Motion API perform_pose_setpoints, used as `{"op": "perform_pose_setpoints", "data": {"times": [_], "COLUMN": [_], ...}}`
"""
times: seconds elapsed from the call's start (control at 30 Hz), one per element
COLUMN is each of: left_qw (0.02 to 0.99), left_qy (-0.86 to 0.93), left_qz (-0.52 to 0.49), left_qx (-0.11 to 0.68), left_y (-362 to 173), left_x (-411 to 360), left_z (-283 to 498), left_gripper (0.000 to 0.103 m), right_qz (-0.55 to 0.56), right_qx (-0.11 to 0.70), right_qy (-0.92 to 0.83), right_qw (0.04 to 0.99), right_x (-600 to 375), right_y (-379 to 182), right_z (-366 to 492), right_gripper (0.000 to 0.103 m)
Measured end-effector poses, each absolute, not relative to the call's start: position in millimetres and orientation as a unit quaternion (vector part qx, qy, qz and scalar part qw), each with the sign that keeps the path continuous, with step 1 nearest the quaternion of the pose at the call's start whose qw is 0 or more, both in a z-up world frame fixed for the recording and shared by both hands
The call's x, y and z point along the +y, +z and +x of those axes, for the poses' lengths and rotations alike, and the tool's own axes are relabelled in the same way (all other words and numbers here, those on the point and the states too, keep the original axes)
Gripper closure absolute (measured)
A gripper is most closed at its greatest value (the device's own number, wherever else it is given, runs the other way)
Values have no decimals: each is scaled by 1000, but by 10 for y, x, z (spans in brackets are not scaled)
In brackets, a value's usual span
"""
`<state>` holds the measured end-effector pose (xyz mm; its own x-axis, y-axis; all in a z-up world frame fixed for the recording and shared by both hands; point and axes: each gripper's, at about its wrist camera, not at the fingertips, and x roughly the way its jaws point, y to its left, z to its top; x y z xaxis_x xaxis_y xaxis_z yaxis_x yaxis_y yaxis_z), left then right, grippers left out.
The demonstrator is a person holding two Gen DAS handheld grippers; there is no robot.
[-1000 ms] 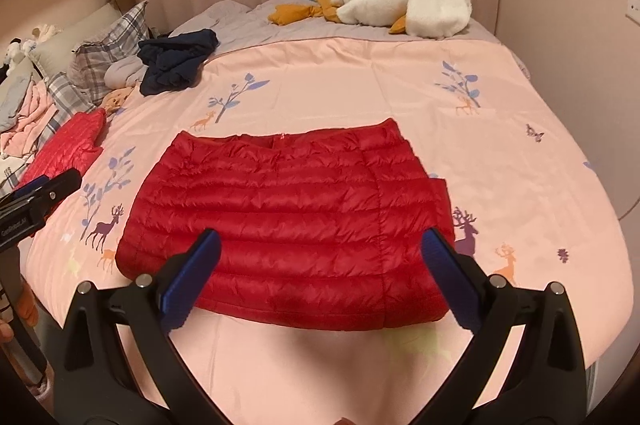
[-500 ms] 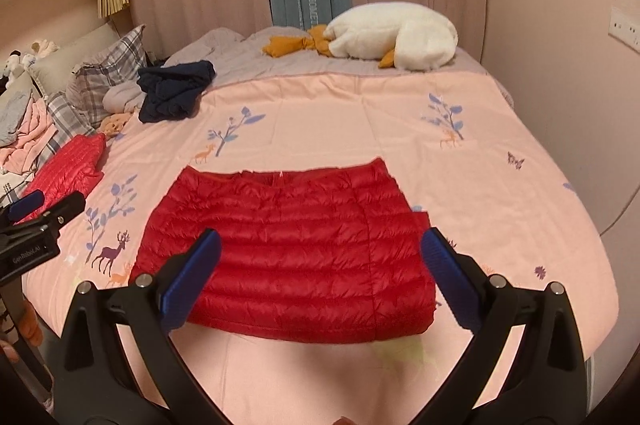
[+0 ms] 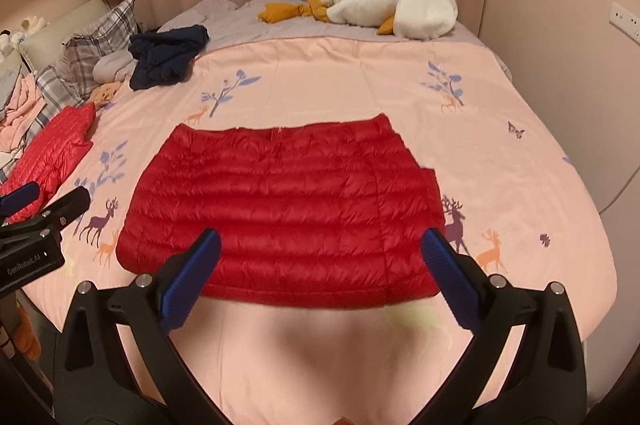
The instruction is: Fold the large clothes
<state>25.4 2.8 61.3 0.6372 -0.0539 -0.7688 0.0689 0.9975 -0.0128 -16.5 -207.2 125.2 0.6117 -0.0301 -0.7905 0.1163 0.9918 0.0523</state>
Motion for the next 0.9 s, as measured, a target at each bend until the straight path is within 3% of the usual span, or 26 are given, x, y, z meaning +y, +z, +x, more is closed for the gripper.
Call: {"op": "perform_pose_setpoints", "data": {"times": [0.9], "left_qw": [902], "left_qy": [-39], "left_qz": [14], "left_qx": [429], "left_y": [592], "left_x": [-7], "left_z": [262], "left_gripper": [1], "right_qz": [47], "right_qx": [440], "right_qy": [-40], "right_qw": [896], "right_x": [-2058], "right_y": [1198], "right_z": [-148], "right_gripper": [2]}}
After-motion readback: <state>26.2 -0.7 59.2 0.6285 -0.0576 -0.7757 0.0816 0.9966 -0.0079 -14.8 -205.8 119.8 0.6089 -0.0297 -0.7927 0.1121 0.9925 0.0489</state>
